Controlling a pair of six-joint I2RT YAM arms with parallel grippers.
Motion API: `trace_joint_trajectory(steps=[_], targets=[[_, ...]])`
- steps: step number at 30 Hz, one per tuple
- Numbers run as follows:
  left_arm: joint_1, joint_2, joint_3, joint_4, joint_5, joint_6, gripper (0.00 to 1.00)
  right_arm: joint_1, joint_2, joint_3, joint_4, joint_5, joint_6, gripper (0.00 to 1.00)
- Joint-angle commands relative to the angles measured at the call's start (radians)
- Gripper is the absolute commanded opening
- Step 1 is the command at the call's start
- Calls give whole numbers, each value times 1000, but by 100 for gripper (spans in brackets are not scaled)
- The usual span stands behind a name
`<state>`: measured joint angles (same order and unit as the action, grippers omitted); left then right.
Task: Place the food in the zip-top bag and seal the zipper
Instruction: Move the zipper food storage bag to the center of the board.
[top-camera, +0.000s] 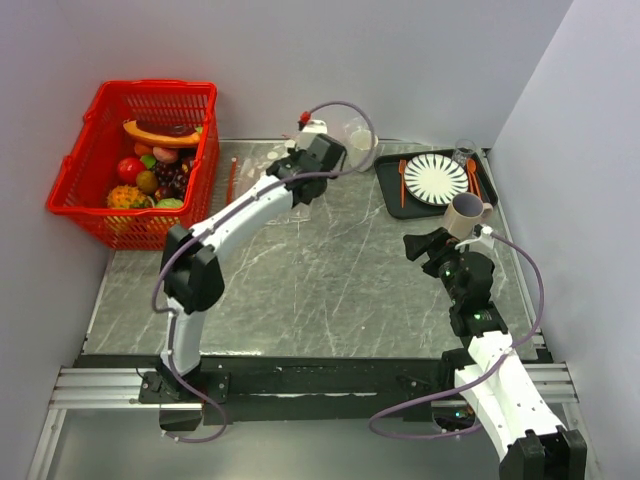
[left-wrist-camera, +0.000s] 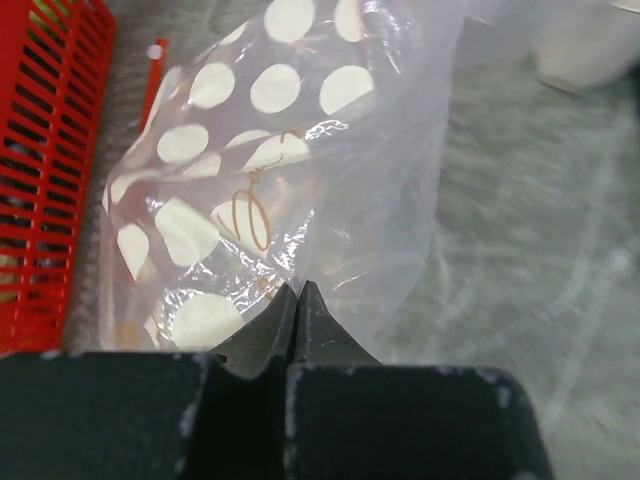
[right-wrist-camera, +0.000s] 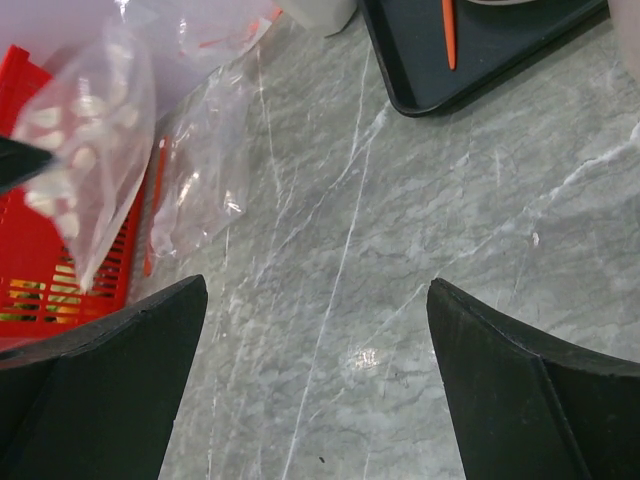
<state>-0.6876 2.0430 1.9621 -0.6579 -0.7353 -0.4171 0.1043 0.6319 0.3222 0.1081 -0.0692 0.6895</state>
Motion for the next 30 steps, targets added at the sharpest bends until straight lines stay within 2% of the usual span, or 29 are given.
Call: trace_joint_trajectory(steps=[1,2,3,4,5,6,7,9,11,12,14,17,18,21,26,30], targets=[[-64,-99,-34,-161,-30,-115,1,2,-3,15,36,-3,-15,97],[-79,-127,-46,-176,-3,-153,1,2,-3,15,35,-1,-15,97],[-113,-142,-60,-178,28,-169,10,2,-1,17,35,-1,-16,97],[-134,-159,-99,-166,112,-175,24,2,-1,17,36,-1,-16,97],[-156,-200,-126,-111,147,-175,48,2,3,18,35,0,-18,97],[-197,-222,-150,-86,177,-180,81,2,5,21,35,0,-19,98],[-211,-243,-188,-68,219,-183,90,2,6,23,33,-4,-25,98],[-222,-319,-235,3,367,-187,99,2,18,31,34,-18,-34,98],[-222,-398,-305,26,427,-186,99,5,44,41,53,-91,-51,98],[-222,-424,-325,29,432,-183,99,9,63,66,61,-136,-67,95],[-222,-511,-390,24,404,-178,99,70,133,116,27,-173,-122,95],[-207,-645,-517,67,376,-180,99,197,248,271,-100,-62,-217,90],[-201,-682,-555,85,376,-183,99,295,276,341,-122,-32,-232,89],[-149,-812,-746,173,418,-206,99,440,409,489,-195,43,-265,87],[-98,-978,-882,215,409,-242,99,561,667,710,-307,109,-284,84],[-92,-1057,-930,196,383,-246,99,621,880,976,-410,146,-337,79]])
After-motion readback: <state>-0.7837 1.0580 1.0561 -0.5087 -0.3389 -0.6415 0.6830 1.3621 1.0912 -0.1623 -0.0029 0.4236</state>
